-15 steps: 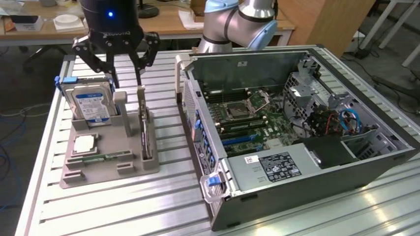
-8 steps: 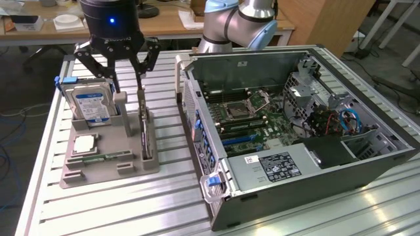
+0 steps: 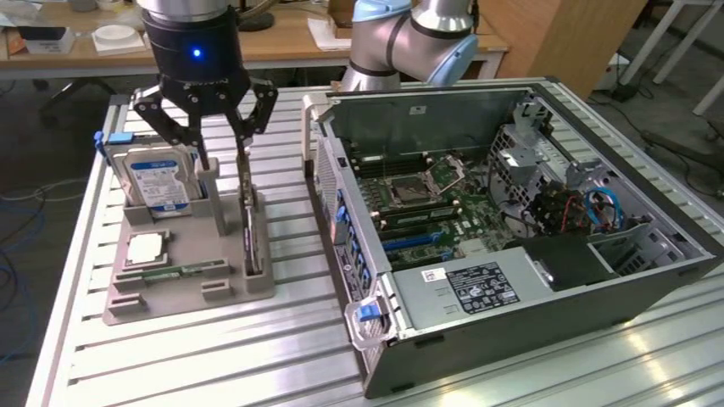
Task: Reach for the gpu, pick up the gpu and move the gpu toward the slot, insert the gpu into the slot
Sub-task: 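Pick up the gpu and move the gpu toward the slot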
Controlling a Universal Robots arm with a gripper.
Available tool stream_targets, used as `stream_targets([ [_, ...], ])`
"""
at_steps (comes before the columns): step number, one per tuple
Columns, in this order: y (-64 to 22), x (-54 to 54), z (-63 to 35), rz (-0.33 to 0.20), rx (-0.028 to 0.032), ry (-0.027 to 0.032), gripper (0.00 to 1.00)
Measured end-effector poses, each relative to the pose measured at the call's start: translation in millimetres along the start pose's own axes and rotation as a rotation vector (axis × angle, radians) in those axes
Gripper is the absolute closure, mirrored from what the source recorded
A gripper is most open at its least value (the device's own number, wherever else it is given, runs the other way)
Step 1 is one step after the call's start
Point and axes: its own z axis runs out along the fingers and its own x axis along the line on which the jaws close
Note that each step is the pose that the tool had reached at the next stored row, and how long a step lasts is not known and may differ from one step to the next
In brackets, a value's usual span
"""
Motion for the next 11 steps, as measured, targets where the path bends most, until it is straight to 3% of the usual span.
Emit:
stream_targets([
  [11, -1.7, 0.3, 16.0, 0.011, 0.0024, -0.0005, 0.53],
])
